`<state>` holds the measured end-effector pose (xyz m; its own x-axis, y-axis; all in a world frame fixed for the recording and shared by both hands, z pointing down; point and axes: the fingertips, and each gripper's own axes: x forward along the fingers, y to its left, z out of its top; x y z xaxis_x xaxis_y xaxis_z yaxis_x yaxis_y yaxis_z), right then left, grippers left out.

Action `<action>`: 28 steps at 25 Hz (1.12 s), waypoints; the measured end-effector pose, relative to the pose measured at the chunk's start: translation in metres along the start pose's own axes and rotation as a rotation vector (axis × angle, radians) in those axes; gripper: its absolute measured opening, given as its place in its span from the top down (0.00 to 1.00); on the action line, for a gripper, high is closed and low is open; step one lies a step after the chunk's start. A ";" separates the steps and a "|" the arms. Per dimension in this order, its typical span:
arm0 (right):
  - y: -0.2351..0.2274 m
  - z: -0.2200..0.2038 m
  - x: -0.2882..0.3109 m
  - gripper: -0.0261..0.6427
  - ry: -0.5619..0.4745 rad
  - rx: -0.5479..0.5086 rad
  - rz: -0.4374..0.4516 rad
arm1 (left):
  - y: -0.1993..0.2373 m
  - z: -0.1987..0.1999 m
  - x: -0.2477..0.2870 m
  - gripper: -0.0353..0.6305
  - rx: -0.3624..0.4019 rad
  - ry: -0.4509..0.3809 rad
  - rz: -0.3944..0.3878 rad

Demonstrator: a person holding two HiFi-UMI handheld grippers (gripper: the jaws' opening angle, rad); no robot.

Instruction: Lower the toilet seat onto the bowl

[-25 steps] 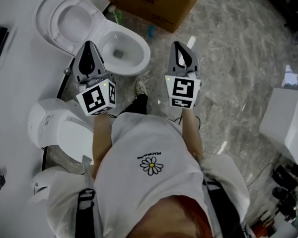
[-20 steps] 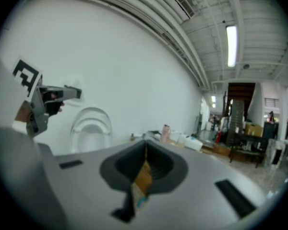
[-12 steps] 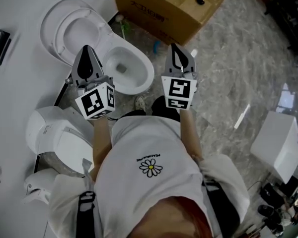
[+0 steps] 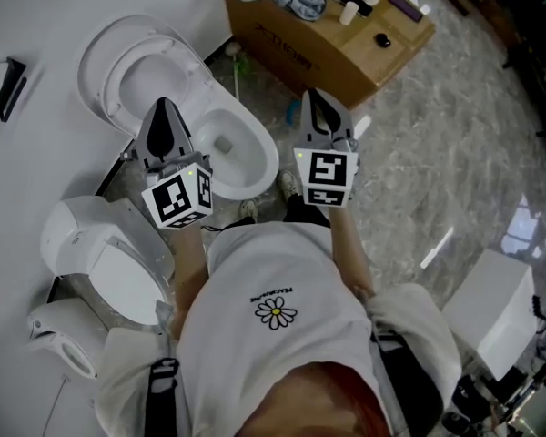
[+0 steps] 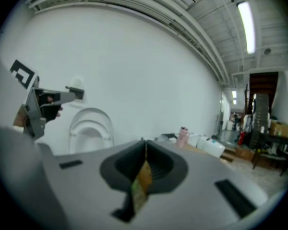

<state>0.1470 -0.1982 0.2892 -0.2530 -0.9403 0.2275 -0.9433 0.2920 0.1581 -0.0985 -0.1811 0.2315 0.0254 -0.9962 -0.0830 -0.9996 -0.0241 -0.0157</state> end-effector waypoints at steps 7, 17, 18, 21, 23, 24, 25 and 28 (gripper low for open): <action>0.003 0.012 0.027 0.92 -0.037 0.009 0.078 | -0.002 0.002 0.011 0.91 0.022 0.002 0.025; 0.065 0.054 0.084 0.92 -0.126 -0.036 0.331 | 0.062 0.003 0.022 0.91 0.072 0.041 0.195; 0.077 0.061 0.093 0.92 -0.139 -0.044 0.368 | 0.072 0.002 0.022 0.91 0.079 0.049 0.214; 0.113 0.079 0.120 0.91 -0.166 -0.072 0.472 | 0.101 -0.008 0.024 0.91 0.082 0.084 0.257; 0.137 0.085 0.138 0.91 -0.167 -0.085 0.545 | 0.119 -0.019 0.028 0.84 0.080 0.117 0.271; 0.150 0.088 0.148 0.86 -0.165 -0.098 0.584 | 0.129 -0.025 0.031 0.81 0.078 0.134 0.280; 0.163 0.090 0.158 0.82 -0.163 -0.120 0.618 | 0.139 -0.031 0.034 0.79 0.075 0.148 0.291; 0.203 0.094 0.189 0.79 -0.159 -0.217 0.688 | 0.172 -0.051 0.047 0.77 0.052 0.177 0.331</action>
<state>-0.1127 -0.3332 0.2743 -0.8157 -0.5410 0.2049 -0.5002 0.8375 0.2199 -0.2699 -0.2359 0.2753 -0.3061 -0.9485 0.0812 -0.9512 0.3011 -0.0677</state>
